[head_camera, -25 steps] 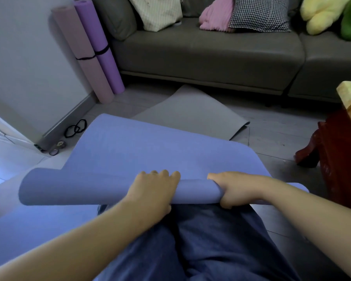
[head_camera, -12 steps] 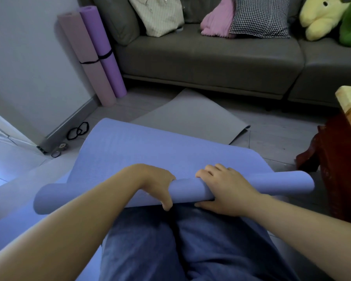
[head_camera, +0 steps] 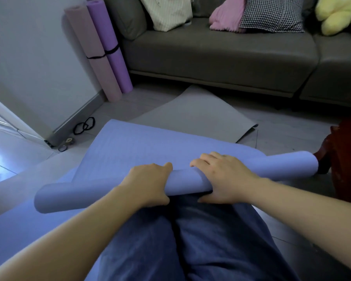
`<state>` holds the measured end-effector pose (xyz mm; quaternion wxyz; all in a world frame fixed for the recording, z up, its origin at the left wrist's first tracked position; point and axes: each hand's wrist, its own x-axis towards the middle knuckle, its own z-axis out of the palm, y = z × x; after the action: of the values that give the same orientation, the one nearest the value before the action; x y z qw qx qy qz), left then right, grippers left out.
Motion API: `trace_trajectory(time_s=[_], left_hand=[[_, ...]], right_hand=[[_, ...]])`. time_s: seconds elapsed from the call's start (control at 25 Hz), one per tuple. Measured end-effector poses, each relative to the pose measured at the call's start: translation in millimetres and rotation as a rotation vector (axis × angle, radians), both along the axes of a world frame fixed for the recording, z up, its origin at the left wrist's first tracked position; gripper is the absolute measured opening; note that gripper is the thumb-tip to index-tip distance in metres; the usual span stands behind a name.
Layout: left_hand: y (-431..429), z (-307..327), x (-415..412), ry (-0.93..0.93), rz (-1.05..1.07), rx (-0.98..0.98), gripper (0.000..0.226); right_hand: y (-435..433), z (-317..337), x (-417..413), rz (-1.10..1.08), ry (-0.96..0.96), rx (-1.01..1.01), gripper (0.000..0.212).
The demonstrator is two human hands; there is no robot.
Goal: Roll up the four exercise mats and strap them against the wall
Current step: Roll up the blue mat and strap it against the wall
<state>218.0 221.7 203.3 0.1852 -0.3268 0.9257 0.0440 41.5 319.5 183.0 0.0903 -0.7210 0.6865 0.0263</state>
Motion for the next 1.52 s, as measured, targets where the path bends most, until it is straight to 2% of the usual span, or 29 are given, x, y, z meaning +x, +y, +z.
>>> trace_trajectory(time_s=[0.08, 0.16, 0.28, 0.4, 0.52, 0.6, 0.64, 0.76, 0.8, 0.88, 0.96, 1.08, 1.2, 1.32, 1.44, 1.52], left_hand=[[-8, 12, -3, -0.109, -0.006, 0.161, 0.047], [-15, 23, -6, -0.218, 0.016, 0.373, 0.043], [-23, 23, -12, -0.314, 0.046, 0.621, 0.044], [-23, 8, -18, -0.36, 0.065, 0.747, 0.047], [-27, 1, -20, -0.38, 0.047, 0.766, 0.048], [-23, 2, -14, -0.314, 0.007, 0.63, 0.051], [-15, 1, -9, -0.24, -0.008, 0.488, 0.053], [19, -18, 14, 0.123, -0.178, -0.168, 0.057], [28, -26, 20, 0.195, -0.229, -0.28, 0.058], [32, -30, 24, 0.217, -0.23, -0.296, 0.058], [21, -18, 17, 0.139, -0.163, -0.177, 0.051], [-6, 2, 1, 0.03, -0.071, 0.265, 0.054], [-28, 8, -17, -0.164, -0.081, 0.489, 0.061], [-41, 17, -33, -0.267, -0.066, 0.622, 0.062], [-46, 25, -35, -0.267, 0.063, 0.87, 0.053], [-37, 20, -31, -0.286, 0.076, 0.953, 0.053]], right_hand=[[2, 3, 8, -0.002, -0.005, -0.014, 0.052], [1, 16, 7, -0.022, -0.092, 0.081, 0.038], [8, 27, 3, -0.017, -0.11, 0.152, 0.04], [23, 3, 13, 0.075, 0.034, -0.09, 0.059], [24, -22, 21, 0.095, 0.097, -0.228, 0.059], [18, -26, 17, 0.081, 0.055, -0.266, 0.056], [18, -26, 18, 0.073, 0.023, -0.263, 0.055], [17, -16, 22, 0.0, -0.087, -0.164, 0.054], [15, -11, 22, -0.035, -0.139, -0.085, 0.054], [5, -1, 22, -0.044, -0.16, 0.077, 0.055], [-1, 4, 21, -0.05, -0.14, 0.105, 0.059], [0, -4, 25, -0.023, -0.034, -0.042, 0.071], [1, -15, 33, -0.017, -0.009, -0.201, 0.058], [-9, 8, 26, -0.063, -0.039, -0.05, 0.042], [-15, 40, 13, -0.022, -0.098, 0.19, 0.044], [-12, 43, 13, -0.008, -0.119, 0.301, 0.047]])
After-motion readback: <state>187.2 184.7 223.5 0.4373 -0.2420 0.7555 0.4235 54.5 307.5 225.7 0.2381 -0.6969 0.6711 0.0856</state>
